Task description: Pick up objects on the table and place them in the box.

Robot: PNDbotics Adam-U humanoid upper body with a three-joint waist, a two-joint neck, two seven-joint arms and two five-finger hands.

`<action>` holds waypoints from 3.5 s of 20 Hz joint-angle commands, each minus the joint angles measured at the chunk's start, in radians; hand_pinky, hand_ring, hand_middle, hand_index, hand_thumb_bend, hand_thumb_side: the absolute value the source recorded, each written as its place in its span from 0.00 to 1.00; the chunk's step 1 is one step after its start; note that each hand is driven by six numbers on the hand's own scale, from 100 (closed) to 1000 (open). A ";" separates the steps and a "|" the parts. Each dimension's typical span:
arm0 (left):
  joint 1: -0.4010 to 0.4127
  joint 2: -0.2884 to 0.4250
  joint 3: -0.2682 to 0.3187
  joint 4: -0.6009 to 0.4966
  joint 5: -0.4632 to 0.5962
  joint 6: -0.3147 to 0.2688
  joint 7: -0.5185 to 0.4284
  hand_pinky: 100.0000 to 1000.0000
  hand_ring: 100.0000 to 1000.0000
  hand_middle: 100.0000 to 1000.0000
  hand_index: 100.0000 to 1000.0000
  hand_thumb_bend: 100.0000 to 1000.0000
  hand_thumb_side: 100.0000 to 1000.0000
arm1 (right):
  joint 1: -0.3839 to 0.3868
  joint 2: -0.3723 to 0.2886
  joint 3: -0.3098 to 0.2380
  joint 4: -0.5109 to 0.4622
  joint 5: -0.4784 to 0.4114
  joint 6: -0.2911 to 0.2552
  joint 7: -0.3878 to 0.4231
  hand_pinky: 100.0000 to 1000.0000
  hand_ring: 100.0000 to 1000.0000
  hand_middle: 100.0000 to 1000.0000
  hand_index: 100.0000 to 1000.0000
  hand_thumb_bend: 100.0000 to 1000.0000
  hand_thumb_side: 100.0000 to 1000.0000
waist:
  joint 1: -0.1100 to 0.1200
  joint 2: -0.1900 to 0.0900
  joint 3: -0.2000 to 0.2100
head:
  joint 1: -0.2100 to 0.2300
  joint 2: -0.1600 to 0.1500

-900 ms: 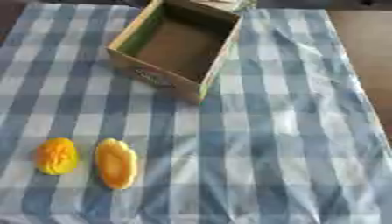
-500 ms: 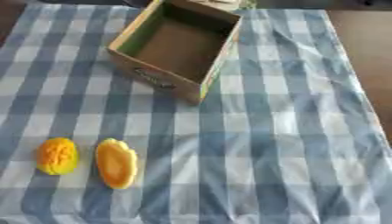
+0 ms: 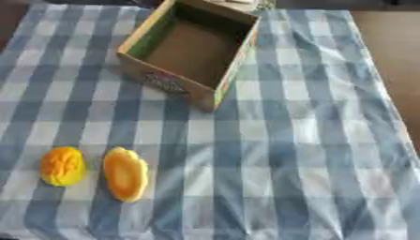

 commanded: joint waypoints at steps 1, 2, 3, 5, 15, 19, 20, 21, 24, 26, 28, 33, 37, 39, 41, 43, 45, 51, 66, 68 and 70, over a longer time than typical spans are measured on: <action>0.003 0.067 -0.009 -0.016 -0.027 0.026 -0.054 0.73 0.70 0.65 0.84 0.18 0.37 | -0.007 -0.026 -0.011 -0.022 -0.001 0.001 0.001 0.73 0.84 0.70 0.72 0.00 0.54 | 0.003 -0.013 0.002 | -0.012 0.005; 0.003 0.075 -0.013 -0.016 -0.034 0.034 -0.071 0.73 0.70 0.65 0.84 0.17 0.37 | -0.006 -0.026 -0.012 -0.022 -0.001 0.001 0.001 0.73 0.84 0.70 0.72 0.00 0.54 | 0.003 -0.011 0.002 | -0.017 0.005; 0.003 0.082 -0.017 -0.016 -0.040 0.042 -0.088 0.73 0.70 0.65 0.84 0.17 0.37 | -0.006 -0.026 -0.012 -0.022 -0.001 0.001 0.000 0.73 0.84 0.70 0.72 0.00 0.54 | 0.002 -0.009 0.002 | -0.023 0.005; 0.003 0.091 -0.022 -0.016 -0.049 0.056 -0.116 0.73 0.70 0.66 0.84 0.17 0.37 | -0.004 -0.026 -0.012 -0.022 -0.001 0.002 0.000 0.73 0.84 0.70 0.72 0.00 0.55 | 0.000 -0.006 0.001 | -0.028 0.005; 0.001 0.237 -0.097 -0.016 -0.213 0.103 -0.343 0.76 0.72 0.68 0.88 0.27 0.32 | -0.005 -0.034 -0.011 -0.022 -0.001 0.004 0.002 0.73 0.84 0.70 0.72 0.00 0.56 | 0.002 0.012 0.003 | -0.016 -0.004; 0.002 0.322 -0.155 -0.016 -0.273 0.105 -0.468 0.78 0.74 0.70 0.90 0.34 0.38 | -0.006 -0.038 -0.009 -0.022 -0.003 0.004 0.005 0.73 0.84 0.70 0.72 0.00 0.56 | 0.005 0.011 0.003 | -0.015 -0.001; 0.005 0.340 -0.167 -0.016 -0.279 0.108 -0.493 0.78 0.75 0.71 0.90 0.36 0.39 | -0.006 -0.038 -0.008 -0.022 -0.003 0.004 0.006 0.73 0.84 0.70 0.72 0.00 0.56 | 0.007 0.011 0.003 | -0.015 -0.001; 0.009 0.361 -0.179 -0.016 -0.282 0.111 -0.516 0.79 0.75 0.71 0.90 0.39 0.40 | -0.005 -0.039 -0.008 -0.022 -0.003 0.004 0.007 0.73 0.84 0.70 0.72 0.00 0.56 | 0.009 0.010 0.004 | -0.016 0.001; 0.015 0.408 -0.208 -0.016 -0.287 0.129 -0.578 0.80 0.77 0.73 0.90 0.44 0.39 | -0.007 -0.041 -0.005 -0.022 -0.004 0.004 0.009 0.73 0.84 0.70 0.72 0.00 0.56 | 0.013 0.008 0.005 | -0.013 0.005; 0.005 0.420 -0.230 -0.016 -0.278 0.140 -0.618 0.81 0.78 0.74 0.90 0.45 0.34 | -0.009 -0.040 -0.003 -0.022 -0.006 0.005 0.012 0.73 0.84 0.70 0.72 0.00 0.57 | 0.016 0.007 0.003 | -0.009 0.005; -0.011 0.423 -0.251 -0.016 -0.251 0.142 -0.662 0.82 0.79 0.75 0.90 0.46 0.30 | -0.011 -0.039 -0.002 -0.022 -0.008 0.005 0.014 0.73 0.84 0.70 0.72 0.00 0.57 | 0.016 0.006 0.000 | -0.006 0.005; -0.047 0.417 -0.289 -0.016 -0.160 0.158 -0.770 0.83 0.80 0.76 0.90 0.42 0.00 | -0.014 -0.037 0.000 -0.022 -0.011 0.005 0.017 0.73 0.84 0.70 0.72 0.00 0.57 | 0.019 0.006 -0.006 | 0.003 0.005; -0.082 0.409 -0.317 -0.016 -0.092 0.192 -0.843 0.83 0.81 0.77 0.91 0.41 0.00 | -0.017 -0.035 0.002 -0.022 -0.014 0.005 0.021 0.73 0.84 0.70 0.72 0.00 0.57 | 0.022 0.004 -0.010 | 0.008 0.005; -0.097 0.401 -0.330 -0.016 -0.061 0.206 -0.871 0.83 0.81 0.77 0.91 0.40 0.00 | -0.017 -0.034 0.003 -0.022 -0.015 0.005 0.022 0.73 0.84 0.70 0.72 0.00 0.58 | 0.022 0.004 -0.013 | 0.011 0.005; -0.110 0.393 -0.339 -0.016 -0.042 0.220 -0.893 0.83 0.81 0.77 0.91 0.40 0.00 | -0.018 -0.033 0.003 -0.022 -0.016 0.006 0.022 0.73 0.84 0.70 0.72 0.00 0.58 | 0.023 0.005 -0.015 | 0.014 0.005; -0.120 0.388 -0.349 -0.016 -0.034 0.237 -0.912 0.83 0.81 0.77 0.91 0.41 0.00 | -0.019 -0.032 0.003 -0.022 -0.017 0.006 0.023 0.73 0.84 0.70 0.72 0.00 0.58 | 0.023 0.006 -0.016 | 0.016 0.005; -0.129 0.385 -0.354 -0.016 -0.038 0.252 -0.921 0.83 0.81 0.77 0.91 0.41 0.00 | -0.018 -0.031 0.002 -0.022 -0.018 0.007 0.023 0.73 0.84 0.70 0.72 0.00 0.58 | 0.023 0.007 -0.016 | 0.017 0.005; -0.173 0.364 -0.363 -0.016 -0.067 0.293 -0.896 0.83 0.81 0.76 0.90 0.40 0.01 | -0.016 -0.027 0.003 -0.022 -0.020 0.010 0.025 0.73 0.84 0.70 0.72 0.00 0.59 | 0.024 0.008 -0.014 | 0.023 0.005; -0.304 0.317 -0.463 -0.016 -0.149 0.384 -1.000 0.85 0.83 0.78 0.90 0.44 0.07 | -0.014 -0.019 0.006 -0.022 -0.027 0.013 0.031 0.73 0.85 0.70 0.71 0.00 0.61 | 0.030 0.007 -0.021 | 0.034 0.005; -0.308 0.309 -0.469 -0.016 -0.142 0.390 -1.013 0.85 0.83 0.78 0.90 0.44 0.07 | -0.014 -0.019 0.005 -0.022 -0.028 0.013 0.030 0.72 0.85 0.70 0.71 0.00 0.61 | 0.031 0.008 -0.022 | 0.034 0.005; -0.312 0.303 -0.473 -0.016 -0.135 0.395 -1.024 0.85 0.83 0.78 0.90 0.43 0.07 | -0.014 -0.017 0.005 -0.022 -0.029 0.013 0.030 0.72 0.85 0.70 0.71 0.00 0.61 | 0.031 0.008 -0.023 | 0.034 0.005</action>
